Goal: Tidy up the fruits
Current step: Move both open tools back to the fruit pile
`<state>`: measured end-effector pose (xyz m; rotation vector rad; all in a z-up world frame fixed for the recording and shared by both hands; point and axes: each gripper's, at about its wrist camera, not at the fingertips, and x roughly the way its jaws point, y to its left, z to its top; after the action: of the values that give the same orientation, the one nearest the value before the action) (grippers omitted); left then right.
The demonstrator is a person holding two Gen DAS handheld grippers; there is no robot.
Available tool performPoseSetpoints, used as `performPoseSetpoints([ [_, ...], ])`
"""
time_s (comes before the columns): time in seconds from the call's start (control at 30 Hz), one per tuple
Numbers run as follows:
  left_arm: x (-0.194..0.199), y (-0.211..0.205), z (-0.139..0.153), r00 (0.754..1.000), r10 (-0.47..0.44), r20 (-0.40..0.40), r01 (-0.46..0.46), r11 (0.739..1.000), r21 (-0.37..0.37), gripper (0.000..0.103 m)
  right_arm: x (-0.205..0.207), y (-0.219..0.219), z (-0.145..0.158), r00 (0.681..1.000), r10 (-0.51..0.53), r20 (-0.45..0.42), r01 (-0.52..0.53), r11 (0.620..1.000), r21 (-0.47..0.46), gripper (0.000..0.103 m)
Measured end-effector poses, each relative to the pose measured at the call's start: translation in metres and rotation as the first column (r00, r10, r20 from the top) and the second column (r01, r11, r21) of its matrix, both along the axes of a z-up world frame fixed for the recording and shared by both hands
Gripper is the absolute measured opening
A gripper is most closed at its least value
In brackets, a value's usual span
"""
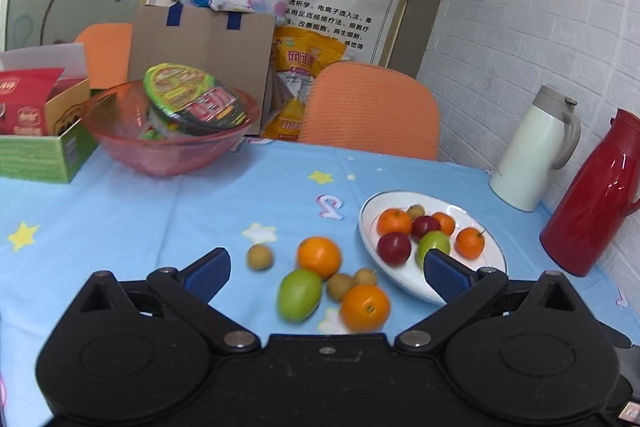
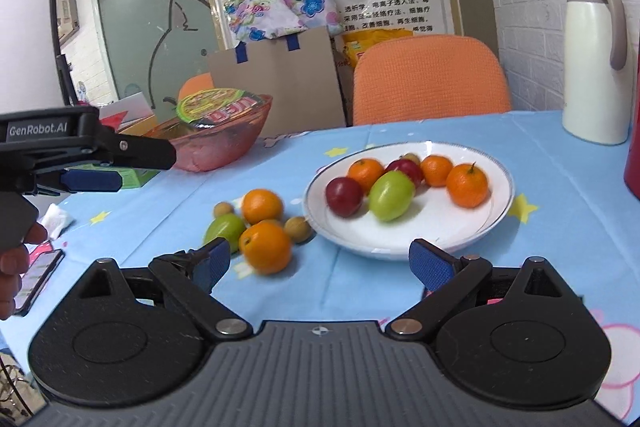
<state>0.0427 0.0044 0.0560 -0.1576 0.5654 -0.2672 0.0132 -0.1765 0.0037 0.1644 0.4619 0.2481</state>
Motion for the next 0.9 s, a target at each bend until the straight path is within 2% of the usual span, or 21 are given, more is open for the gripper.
performPoseSetpoints([
  [0.1,-0.01,0.013,-0.011,1.0,-0.006,-0.028,0.005,1.0,-0.006,0.103,-0.005,0.013,-0.007,0.999,0.038,-0.026,-0.038,0.999,0.007,0.103],
  [0.23,-0.02,0.022,-0.028,0.998,-0.029,-0.064,0.028,0.999,-0.021,0.103,-0.005,0.032,-0.014,0.996,0.071,-0.056,-0.073,0.997,-0.032,0.103],
  [0.43,-0.024,0.027,-0.047,0.992,-0.07,-0.107,0.063,0.996,-0.07,0.103,0.0,0.049,-0.021,0.995,0.063,-0.083,-0.071,0.993,-0.093,0.103],
  [0.57,-0.019,0.025,-0.048,0.989,-0.099,-0.108,0.088,0.991,-0.1,0.103,0.004,0.058,-0.024,0.996,0.03,-0.081,-0.043,0.985,-0.165,0.103],
  [0.9,0.011,0.009,-0.043,0.976,-0.179,-0.121,0.159,0.975,-0.157,0.103,0.018,0.06,-0.023,0.998,0.017,-0.065,-0.029,0.981,-0.194,0.103],
])
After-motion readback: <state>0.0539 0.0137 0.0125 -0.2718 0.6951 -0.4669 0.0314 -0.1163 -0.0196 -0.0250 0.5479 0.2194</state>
